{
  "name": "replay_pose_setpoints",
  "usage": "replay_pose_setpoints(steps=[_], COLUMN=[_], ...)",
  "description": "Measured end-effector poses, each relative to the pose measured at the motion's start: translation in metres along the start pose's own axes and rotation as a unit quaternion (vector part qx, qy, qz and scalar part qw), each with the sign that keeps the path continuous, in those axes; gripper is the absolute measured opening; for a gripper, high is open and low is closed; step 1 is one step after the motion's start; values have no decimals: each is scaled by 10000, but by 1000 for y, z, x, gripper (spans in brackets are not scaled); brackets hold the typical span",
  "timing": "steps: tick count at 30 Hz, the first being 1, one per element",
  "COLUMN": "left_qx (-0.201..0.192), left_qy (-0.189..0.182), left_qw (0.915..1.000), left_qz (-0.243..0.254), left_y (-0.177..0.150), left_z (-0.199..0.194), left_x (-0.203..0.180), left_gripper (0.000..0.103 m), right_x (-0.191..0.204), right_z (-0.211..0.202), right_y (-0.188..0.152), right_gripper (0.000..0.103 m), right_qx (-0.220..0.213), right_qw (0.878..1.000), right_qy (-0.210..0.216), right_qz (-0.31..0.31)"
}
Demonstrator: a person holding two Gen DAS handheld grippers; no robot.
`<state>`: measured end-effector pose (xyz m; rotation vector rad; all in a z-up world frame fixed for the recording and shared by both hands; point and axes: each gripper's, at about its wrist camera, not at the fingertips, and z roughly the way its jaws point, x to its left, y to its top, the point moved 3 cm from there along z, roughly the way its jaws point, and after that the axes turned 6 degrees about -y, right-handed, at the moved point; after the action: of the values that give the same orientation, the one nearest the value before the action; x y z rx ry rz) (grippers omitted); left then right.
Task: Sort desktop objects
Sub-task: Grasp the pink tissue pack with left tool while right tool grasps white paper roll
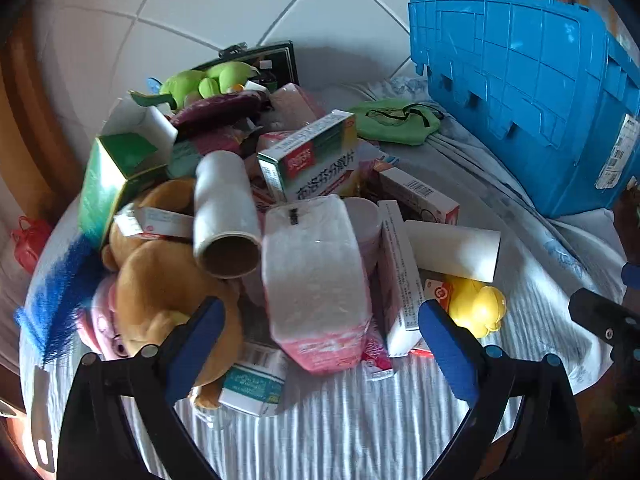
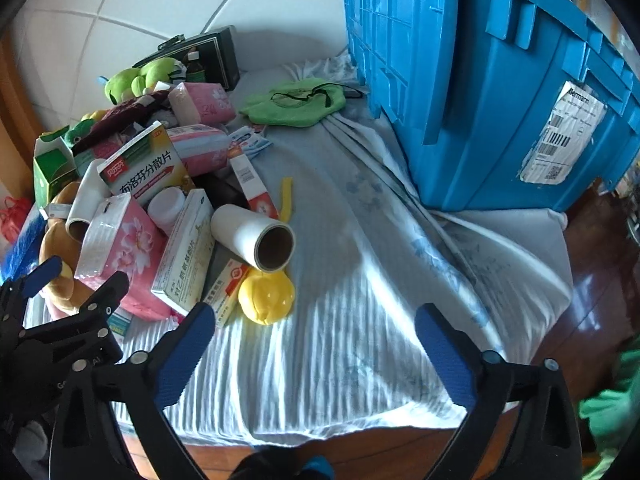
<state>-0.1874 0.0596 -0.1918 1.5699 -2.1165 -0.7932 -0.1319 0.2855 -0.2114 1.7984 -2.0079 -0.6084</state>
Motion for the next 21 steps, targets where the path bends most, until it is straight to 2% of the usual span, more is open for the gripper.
replay_pose_setpoints(steps=[2,4,6,7,9,10,14,17,19,21], left_qx=[171,252,242,215,208,215,289,400,517,523], left_qy=[-92,92,296,373,461,477,398,664,705,696], left_qw=[9994,9991,9992,9990,9982,9974,9912,9877,9847,9832], left_qz=[-293,-322,-136,-111,-334,-498,-1228,-1357,-1508,-1604], left_y=[2,1,0,0,0,0,-7,-11,-13,-13], left_z=[14,24,27,28,27,28,30,39,49,49], left_x=[3,3,-1,-1,3,6,7,4,7,8], left_gripper=[99,98,81,75,56,54,54,54,52,49], right_x=[-3,-8,-14,-15,-16,-15,-9,-4,2,11], right_z=[4,11,19,24,36,42,56,59,61,65], right_y=[1,0,2,3,9,11,26,35,39,44], right_gripper=[103,103,103,100,86,80,80,80,79,73], right_qx=[-46,6,122,158,229,270,296,305,340,342], right_qw=[10000,10000,9998,9996,9988,9979,9906,9847,9812,9784], right_qy=[-43,5,152,214,357,476,914,1201,1322,1348], right_qz=[-19,-14,-36,-79,-239,-357,-972,-1226,-1361,-1530])
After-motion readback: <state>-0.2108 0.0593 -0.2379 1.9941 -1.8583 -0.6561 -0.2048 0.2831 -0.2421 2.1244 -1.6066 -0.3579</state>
